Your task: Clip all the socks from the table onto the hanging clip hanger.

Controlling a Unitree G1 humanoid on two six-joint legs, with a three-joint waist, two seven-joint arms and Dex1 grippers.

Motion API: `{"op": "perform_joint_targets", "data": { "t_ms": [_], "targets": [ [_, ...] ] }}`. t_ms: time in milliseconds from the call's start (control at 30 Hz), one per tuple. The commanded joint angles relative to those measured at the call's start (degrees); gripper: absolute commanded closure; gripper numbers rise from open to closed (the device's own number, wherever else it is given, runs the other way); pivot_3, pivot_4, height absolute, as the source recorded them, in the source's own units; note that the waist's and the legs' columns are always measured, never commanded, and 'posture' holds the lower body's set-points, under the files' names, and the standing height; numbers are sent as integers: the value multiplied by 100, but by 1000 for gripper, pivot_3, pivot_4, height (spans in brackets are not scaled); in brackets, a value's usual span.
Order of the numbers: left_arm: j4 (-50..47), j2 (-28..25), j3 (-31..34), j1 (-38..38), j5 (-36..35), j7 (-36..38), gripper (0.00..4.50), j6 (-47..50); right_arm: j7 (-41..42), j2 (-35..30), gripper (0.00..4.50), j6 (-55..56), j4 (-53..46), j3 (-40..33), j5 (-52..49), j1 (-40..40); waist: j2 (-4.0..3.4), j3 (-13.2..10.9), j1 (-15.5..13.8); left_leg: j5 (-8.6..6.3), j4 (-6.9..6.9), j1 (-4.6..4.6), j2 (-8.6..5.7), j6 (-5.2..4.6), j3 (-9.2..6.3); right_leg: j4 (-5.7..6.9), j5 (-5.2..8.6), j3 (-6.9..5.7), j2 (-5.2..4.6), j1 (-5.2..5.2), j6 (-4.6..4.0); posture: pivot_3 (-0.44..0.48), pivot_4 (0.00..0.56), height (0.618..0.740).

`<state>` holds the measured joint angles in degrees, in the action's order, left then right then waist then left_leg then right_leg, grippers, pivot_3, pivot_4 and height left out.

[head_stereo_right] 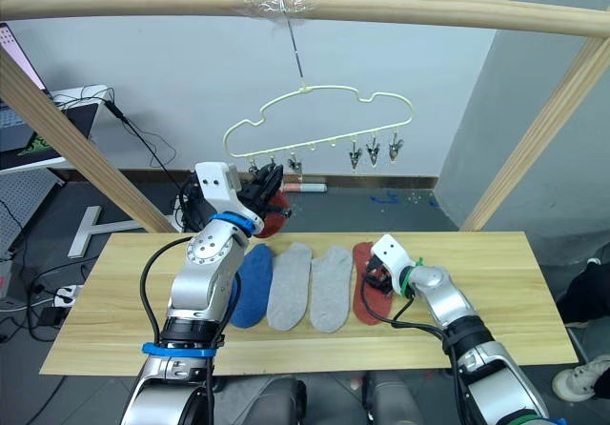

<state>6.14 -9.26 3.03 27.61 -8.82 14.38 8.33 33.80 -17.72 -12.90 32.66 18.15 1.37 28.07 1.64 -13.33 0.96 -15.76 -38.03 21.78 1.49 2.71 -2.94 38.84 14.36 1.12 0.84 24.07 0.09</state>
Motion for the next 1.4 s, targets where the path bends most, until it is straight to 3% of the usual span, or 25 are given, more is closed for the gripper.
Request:
{"op": "perform_joint_targets", "data": {
  "t_ms": [33, 167, 233, 433, 567, 733, 933, 1200, 1400],
  "targets": [
    [-295, -15, -6, -55, -13, 13, 4309, 0, 94, -185, 2643, 158, 320, 150, 352, -256, 0, 0, -1, 0, 0, -1, 0, 0, 1, 0, 0, 1, 0, -1, 0, 33, 224, 740],
    [-364, -19, 0, -91, -87, 80, 4309, 87, 121, -300, 4033, 386, 308, 38, 390, -445, 1, 2, -10, 0, -3, -4, -2, 0, 2, 0, 0, 1, -2, -4, 1, 33, 219, 740],
    [-431, -12, 34, -113, -224, 161, 4309, 215, 171, -366, 4442, 447, 18, -83, 285, -551, -1, 3, -56, 0, -4, -6, -4, 1, -2, 0, 1, 0, -2, -8, 2, 32, 215, 740],
    [-537, -178, 225, -189, -446, 284, 4309, 437, 617, -625, 4442, 600, -1444, -287, 18, -985, -1, 3, -81, 1, -4, 1, -9, 1, 4, -5, 2, 2, -4, -5, 4, 32, 215, 740],
    [-843, 44, 880, -154, -1920, 299, 4309, 1847, 560, -642, 4442, 512, -2862, -480, -125, -1244, -4, 0, -4, 0, 1, 6, 7, 1, 2, -2, 3, 1, 0, 6, 4, 32, 215, 740],
    [-1020, 166, 1462, -62, -2936, -12, 4309, 2704, 451, -493, 4442, 167, -3682, -406, -115, -1291, -3, 1, 58, 6, 0, 1, 5, 10, -10, 3, 3, -8, 7, 1, 5, 22, 205, 740],
    [-1289, 173, 1737, -31, -3732, -238, 4309, 3299, 193, 85, 4442, -249, -4116, -99, -19, -988, -3, 1, 87, 15, 1, 0, 6, 27, -4, 3, 3, 1, 6, 4, 5, 22, 205, 740],
    [-1564, 207, 1616, -175, -4077, -412, 4309, 3492, -362, 708, 4442, -70, -3540, 129, 351, -445, -2, 1, 69, 18, 1, 5, 0, 33, -7, 1, 3, 0, 0, 4, 5, 28, 204, 740],
    [-1694, 172, 1577, -207, -4195, -469, 4309, 3523, -480, 786, 4442, 146, -3333, 89, 408, -244, -2, 1, 64, 18, 4, 7, 1, 33, -12, 0, 3, -5, -1, 6, 4, 42, 211, 740]
  ]
}}
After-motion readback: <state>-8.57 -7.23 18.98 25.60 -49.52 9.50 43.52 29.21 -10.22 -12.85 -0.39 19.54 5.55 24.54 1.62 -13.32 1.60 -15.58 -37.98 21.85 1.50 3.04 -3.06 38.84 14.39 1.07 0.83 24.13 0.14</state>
